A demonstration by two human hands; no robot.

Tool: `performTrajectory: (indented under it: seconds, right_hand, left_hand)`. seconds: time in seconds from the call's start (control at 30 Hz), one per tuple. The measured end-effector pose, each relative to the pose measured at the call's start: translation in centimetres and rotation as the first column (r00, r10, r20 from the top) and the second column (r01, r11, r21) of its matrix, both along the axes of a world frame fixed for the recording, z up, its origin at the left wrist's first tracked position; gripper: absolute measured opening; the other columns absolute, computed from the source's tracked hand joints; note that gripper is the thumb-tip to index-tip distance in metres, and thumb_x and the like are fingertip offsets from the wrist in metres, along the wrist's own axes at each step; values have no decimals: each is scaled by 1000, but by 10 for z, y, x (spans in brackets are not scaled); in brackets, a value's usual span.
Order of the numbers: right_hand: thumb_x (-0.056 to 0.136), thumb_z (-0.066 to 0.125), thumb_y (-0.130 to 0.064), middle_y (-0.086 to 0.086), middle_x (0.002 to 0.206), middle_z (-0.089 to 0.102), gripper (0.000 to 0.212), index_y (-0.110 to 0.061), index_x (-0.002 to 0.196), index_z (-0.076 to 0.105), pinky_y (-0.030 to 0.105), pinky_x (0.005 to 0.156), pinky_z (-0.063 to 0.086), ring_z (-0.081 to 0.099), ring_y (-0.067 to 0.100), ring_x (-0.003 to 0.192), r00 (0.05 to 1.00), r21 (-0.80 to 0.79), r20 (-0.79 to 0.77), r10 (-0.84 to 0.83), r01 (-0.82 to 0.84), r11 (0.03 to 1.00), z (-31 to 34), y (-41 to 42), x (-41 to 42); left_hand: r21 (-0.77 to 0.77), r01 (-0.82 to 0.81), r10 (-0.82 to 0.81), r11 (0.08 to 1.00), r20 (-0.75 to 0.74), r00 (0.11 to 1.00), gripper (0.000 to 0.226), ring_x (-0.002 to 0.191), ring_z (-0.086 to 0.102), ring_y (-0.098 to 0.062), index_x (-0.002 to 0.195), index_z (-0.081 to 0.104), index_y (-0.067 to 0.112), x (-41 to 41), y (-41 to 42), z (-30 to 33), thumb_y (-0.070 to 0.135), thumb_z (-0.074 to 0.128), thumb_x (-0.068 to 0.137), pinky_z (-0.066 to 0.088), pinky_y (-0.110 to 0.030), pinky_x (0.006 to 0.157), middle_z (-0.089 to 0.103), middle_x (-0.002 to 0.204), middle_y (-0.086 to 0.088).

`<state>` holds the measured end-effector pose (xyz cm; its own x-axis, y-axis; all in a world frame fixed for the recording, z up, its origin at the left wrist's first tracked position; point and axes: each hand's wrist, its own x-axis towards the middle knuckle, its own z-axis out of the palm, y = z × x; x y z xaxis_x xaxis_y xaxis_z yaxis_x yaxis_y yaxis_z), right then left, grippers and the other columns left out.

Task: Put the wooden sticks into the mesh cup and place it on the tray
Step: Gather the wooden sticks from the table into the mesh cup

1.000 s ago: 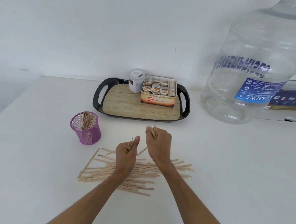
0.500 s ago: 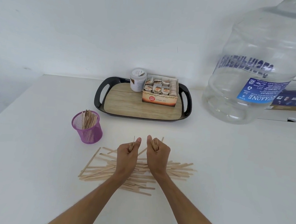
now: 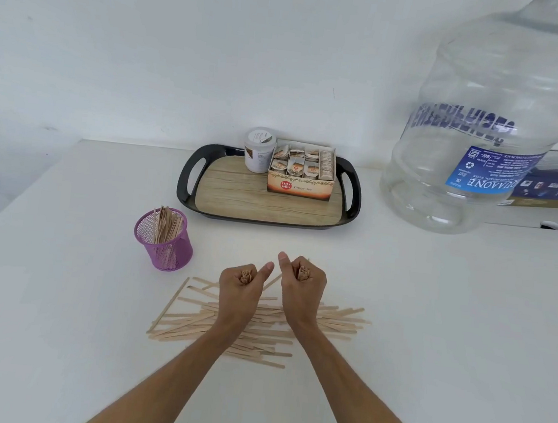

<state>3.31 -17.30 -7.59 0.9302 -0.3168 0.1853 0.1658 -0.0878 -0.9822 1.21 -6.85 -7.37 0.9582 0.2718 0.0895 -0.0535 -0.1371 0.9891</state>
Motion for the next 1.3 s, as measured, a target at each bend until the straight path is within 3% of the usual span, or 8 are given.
performTrajectory:
  seconds: [0.23, 0.37, 0.47, 0.6, 0.8, 0.97, 1.17, 1.3]
  right_hand:
    - [99, 57, -28, -13, 41, 20, 62, -24, 49, 21, 18, 45, 20, 17, 8, 44, 997, 33, -67, 38, -35, 999, -8, 4, -2]
    - [102, 50, -32, -10, 42, 26, 60, -24, 47, 27, 27, 44, 22, 22, 10, 42, 996, 67, -41, 74, -71, 995, 9, 5, 6]
    - [103, 47, -34, -6, 40, 41, 64, -22, 41, 40, 27, 44, 35, 38, 13, 39, 985, 253, -76, 152, -128, 959, 23, 13, 17]
    - [104, 44, -31, 4, 53, 63, 59, -18, 47, 46, 28, 71, 50, 66, 19, 61, 971, 463, -102, 215, -145, 875, 41, 35, 34]
    - [103, 43, -41, 1, 71, 73, 56, -14, 56, 57, 30, 82, 43, 71, 11, 77, 950, 548, -102, 295, -194, 814, 66, 86, 52]
    - [103, 39, -47, -1, 87, 77, 57, -18, 64, 69, 35, 105, 41, 70, 17, 103, 936, 517, -89, 341, -249, 819, 81, 130, 64]
    - [103, 39, -46, -8, 90, 76, 53, -21, 73, 74, 11, 86, 42, 67, 3, 99, 905, 443, -97, 414, -334, 832, 77, 169, 76]
    - [101, 44, -47, -6, 101, 75, 46, -17, 87, 75, 6, 78, 43, 65, -7, 94, 866, 357, -158, 474, -398, 845, 60, 179, 78]
  left_hand:
    - [10, -19, 20, 1000, -35, 999, 61, 44, 18, -13, 48, 24, 20, -1, -4, 0, 53, 50, 91, 20, -25, 44, 22, 44, 4]
    - [-33, -21, 21, 999, 3, 1000, 70, 41, 27, -14, 46, 32, 6, 6, 6, 9, 53, 42, 97, 27, -24, 43, 32, 41, 0]
    - [-90, -34, 38, 995, 53, 998, 71, 40, 48, -21, 48, 52, 2, 13, 20, 22, 49, 38, 101, 40, -24, 46, 51, 42, -8]
    - [-214, -108, 129, 971, 86, 988, 64, 62, 71, -27, 60, 68, 8, 21, 45, 46, 48, 39, 99, 56, -25, 56, 69, 60, -14]
    - [-109, -283, 297, 953, 147, 943, 71, 58, 57, -31, 61, 71, 9, 39, 98, 70, 54, 32, 101, 45, -9, 54, 71, 68, -15]
    - [-94, -321, 333, 943, 173, 927, 68, 78, 68, -15, 62, 72, 14, 60, 141, 86, 53, 33, 101, 44, -26, 76, 76, 82, 4]
    - [23, -381, 379, 924, 62, 923, 65, 100, 61, 1, 62, 71, 19, 81, 175, 78, 53, 32, 101, 44, -26, 88, 69, 116, 11]
    - [47, -359, 360, 932, -35, 932, 54, 101, 60, 2, 59, 70, 26, 84, 178, 60, 47, 41, 99, 40, -28, 88, 73, 104, 5]
